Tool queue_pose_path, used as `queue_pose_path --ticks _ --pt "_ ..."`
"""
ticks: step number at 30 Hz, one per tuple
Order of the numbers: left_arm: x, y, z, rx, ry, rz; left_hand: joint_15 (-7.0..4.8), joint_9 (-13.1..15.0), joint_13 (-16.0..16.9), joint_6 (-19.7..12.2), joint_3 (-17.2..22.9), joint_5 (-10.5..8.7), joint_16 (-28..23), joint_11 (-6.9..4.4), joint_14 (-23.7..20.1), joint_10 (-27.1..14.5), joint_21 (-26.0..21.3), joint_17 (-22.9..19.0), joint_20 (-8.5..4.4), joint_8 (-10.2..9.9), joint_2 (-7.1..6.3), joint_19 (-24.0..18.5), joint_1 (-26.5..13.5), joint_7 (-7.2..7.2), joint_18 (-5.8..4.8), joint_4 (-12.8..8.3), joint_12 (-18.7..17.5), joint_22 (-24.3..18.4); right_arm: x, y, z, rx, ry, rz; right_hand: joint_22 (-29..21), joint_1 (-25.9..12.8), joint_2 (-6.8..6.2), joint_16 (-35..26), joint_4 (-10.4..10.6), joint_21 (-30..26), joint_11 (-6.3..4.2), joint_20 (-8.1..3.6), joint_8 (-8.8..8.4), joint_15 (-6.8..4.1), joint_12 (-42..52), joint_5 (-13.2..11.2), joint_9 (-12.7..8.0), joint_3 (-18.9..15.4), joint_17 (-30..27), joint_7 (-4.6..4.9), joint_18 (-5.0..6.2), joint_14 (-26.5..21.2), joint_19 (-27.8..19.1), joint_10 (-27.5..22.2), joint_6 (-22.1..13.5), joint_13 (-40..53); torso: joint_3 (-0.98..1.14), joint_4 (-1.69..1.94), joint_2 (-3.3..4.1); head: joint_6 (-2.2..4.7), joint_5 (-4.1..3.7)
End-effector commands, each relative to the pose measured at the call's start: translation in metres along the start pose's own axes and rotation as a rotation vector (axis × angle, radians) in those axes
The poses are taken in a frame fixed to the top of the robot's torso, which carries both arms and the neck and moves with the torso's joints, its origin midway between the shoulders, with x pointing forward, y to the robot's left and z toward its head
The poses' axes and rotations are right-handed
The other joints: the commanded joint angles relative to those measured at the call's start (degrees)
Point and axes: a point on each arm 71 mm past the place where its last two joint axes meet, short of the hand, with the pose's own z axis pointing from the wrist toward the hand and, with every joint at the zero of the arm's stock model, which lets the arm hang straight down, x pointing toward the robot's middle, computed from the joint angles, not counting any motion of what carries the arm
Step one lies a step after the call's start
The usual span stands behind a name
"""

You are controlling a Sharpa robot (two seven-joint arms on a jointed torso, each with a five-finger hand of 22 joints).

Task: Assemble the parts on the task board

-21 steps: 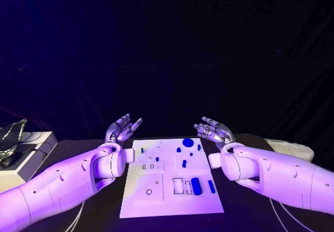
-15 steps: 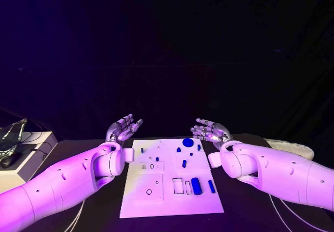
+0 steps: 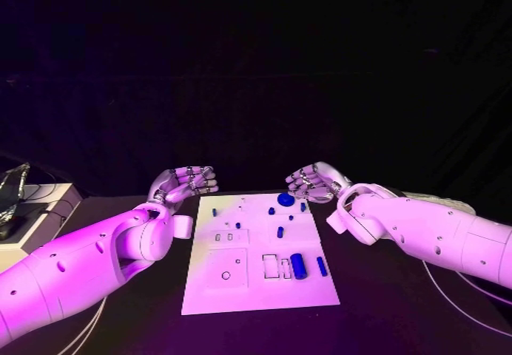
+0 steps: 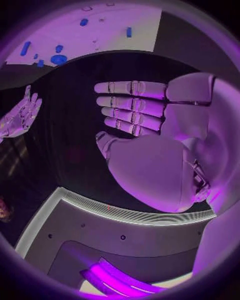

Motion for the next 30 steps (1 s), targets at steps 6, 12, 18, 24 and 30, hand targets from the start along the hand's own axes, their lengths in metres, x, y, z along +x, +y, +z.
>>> queue_pose_path --ticks 6,12,18,24,30 --pt "0.011 -0.027 -0.014 0.053 0.125 0.004 -2.52 0.6 0.0 2.9 4.3 -0.38 3.7 -1.73 6.8 5.5 4.8 5.5 -2.96 0.9 -2.29 5.3 -0.4 -1.18 0.68 -0.4 -1.4 2.1 -0.003 0.018 0.011 -0.088 0.106 -0.506 17.4 -0.4 -2.18 24.7 -1.9 25.7 -4.94 -6.94 -0.57 -6.52 -2.0 2.2 -0.2 1.1 16.5 -3.27 0.16 21.8 15.1 11.4 8.8 0.4 -1.08 2.16 2.75 -0.1 -1.97" --pt "0.018 -0.044 -0.024 0.078 0.162 0.002 -3.98 1.1 0.0 3.4 6.1 -0.43 9.1 -2.39 11.0 7.1 10.9 11.8 -4.87 0.8 -3.29 7.8 -1.4 -1.59 0.45 -1.1 -2.3 5.6 -0.006 0.027 0.019 -0.068 0.12 -0.668 50.2 -3.0 -4.67 52.7 0.3 52.1 -4.39 -6.2 -1.1 -5.93 -1.9 2.2 0.9 4.7 42.3 -3.13 -4.33 21.3 24.0 9.6 8.7 0.4 -1.74 3.02 3.85 0.04 -2.91" --pt "0.023 -0.054 -0.031 0.091 0.189 -0.001 -4.38 1.5 -0.1 3.2 7.6 -0.54 15.7 -2.56 10.5 6.7 17.3 18.8 -5.43 0.2 -4.21 6.3 -2.7 -1.49 0.33 -2.0 -2.3 9.9 -0.003 0.033 0.024 -0.066 0.122 -0.771 54.8 -3.3 -6.15 59.7 1.0 55.9 -3.75 -5.55 -1.41 -5.49 -2.1 2.0 1.6 5.5 48.9 -3.07 -4.87 20.7 24.7 6.5 7.8 0.3 -2.2 3.84 4.72 0.15 -3.67" --pt "0.026 -0.06 -0.034 0.101 0.201 0.001 -4.4 1.7 0.0 3.1 8.4 -0.56 19.2 -2.44 9.6 6.4 20.7 22.0 -5.38 -0.1 -4.41 4.8 -3.4 -1.45 0.41 -2.4 -2.3 12.2 0.001 0.037 0.028 -0.062 0.122 -0.826 55.7 -3.3 -6.76 61.0 1.1 56.6 -3.59 -5.35 -1.66 -5.32 -2.0 1.8 1.8 5.4 49.9 -3.05 -4.93 20.5 24.7 5.3 7.2 0.3 -2.48 4.6 5.47 0.04 -4.28" --pt "0.026 -0.065 -0.034 0.113 0.2 0.003 -4.4 1.9 0.0 3.0 8.8 -0.57 20.9 -2.4 9.2 6.2 22.5 23.3 -5.33 -0.2 -4.52 4.0 -3.6 -1.39 0.46 -2.7 -2.3 13.4 0.003 0.035 0.029 -0.041 0.147 -0.863 55.4 -3.2 -7.38 62.2 1.3 56.5 -3.47 -5.2 -1.93 -5.19 -2.1 1.1 2.0 4.5 50.6 -3.12 -4.79 20.3 24.5 3.6 6.6 0.3 -2.75 5.18 5.87 -0.2 -4.75"
